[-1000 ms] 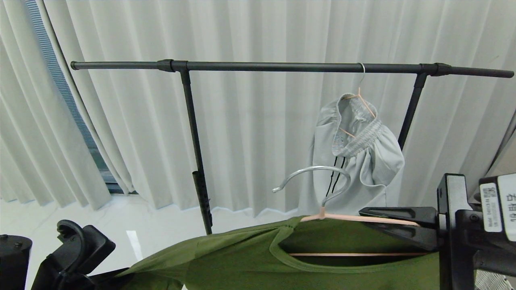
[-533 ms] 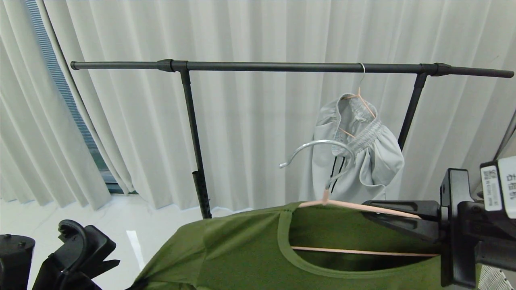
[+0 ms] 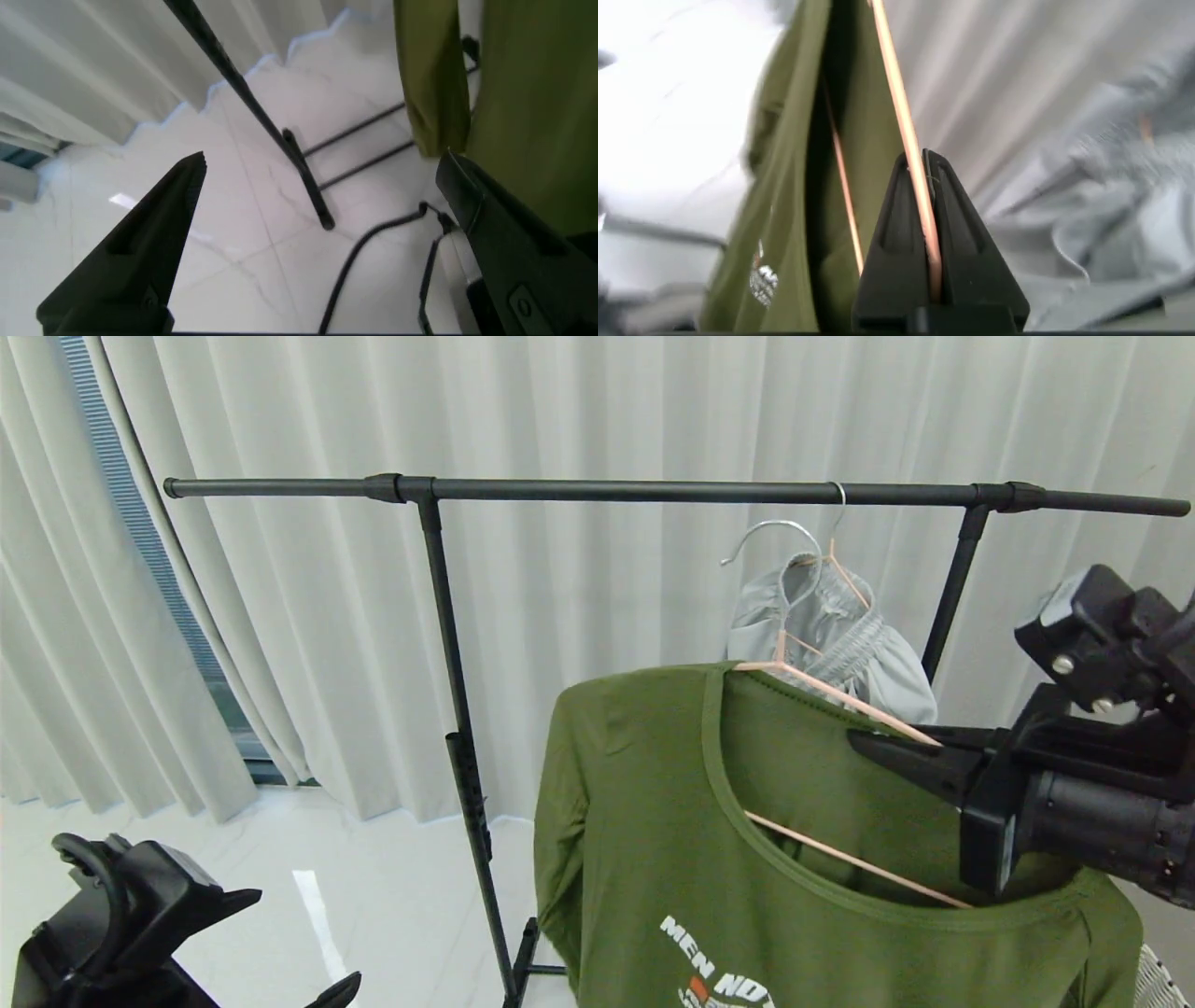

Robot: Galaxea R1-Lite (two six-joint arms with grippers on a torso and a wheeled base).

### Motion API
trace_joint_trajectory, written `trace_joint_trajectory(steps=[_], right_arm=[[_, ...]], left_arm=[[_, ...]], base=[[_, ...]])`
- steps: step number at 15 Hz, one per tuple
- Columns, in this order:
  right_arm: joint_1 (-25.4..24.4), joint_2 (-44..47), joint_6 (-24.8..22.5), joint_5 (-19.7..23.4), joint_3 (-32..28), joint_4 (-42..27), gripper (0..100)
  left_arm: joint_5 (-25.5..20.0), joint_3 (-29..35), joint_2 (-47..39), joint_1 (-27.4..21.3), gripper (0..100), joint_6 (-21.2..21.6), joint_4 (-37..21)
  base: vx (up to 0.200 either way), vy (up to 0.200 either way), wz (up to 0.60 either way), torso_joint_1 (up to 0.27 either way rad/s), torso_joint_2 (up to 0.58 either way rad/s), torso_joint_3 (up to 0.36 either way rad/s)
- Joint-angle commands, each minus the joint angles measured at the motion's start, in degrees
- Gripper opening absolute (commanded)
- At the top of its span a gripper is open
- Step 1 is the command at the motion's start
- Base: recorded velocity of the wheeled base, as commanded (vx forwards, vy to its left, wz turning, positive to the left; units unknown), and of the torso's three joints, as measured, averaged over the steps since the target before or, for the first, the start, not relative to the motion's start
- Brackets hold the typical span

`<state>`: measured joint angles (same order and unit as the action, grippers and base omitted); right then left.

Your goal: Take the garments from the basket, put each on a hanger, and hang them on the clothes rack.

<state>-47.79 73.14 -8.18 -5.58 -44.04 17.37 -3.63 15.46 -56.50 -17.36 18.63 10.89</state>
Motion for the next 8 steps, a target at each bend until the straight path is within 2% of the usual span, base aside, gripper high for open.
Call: trace_joint_trajectory(steps=[1,6,8], right_arm=[[3.5,5.2,0.7,-2.1,-3.9,-0.1,0],[11.9,12.7,0.8,-2.4,-15.5,0.0,0],[13.2,13.8,0.8,-2.4,-17.4,-0.1,0]], left_arm=[[0.0,1.2,2.1,0.0,100,0.3,0.0],[0.2,4.0,2.8,0.0,100,-0.3,0.0],[0.1,4.0,2.8,0.0,100,-0.3,0.0]], base=[[0.000,0.000,0.00,0.000,0.00,0.000],[0.000,0.000,0.00,0.000,0.00,0.000],[0.200,0.000,0.00,0.002,0.00,0.002]])
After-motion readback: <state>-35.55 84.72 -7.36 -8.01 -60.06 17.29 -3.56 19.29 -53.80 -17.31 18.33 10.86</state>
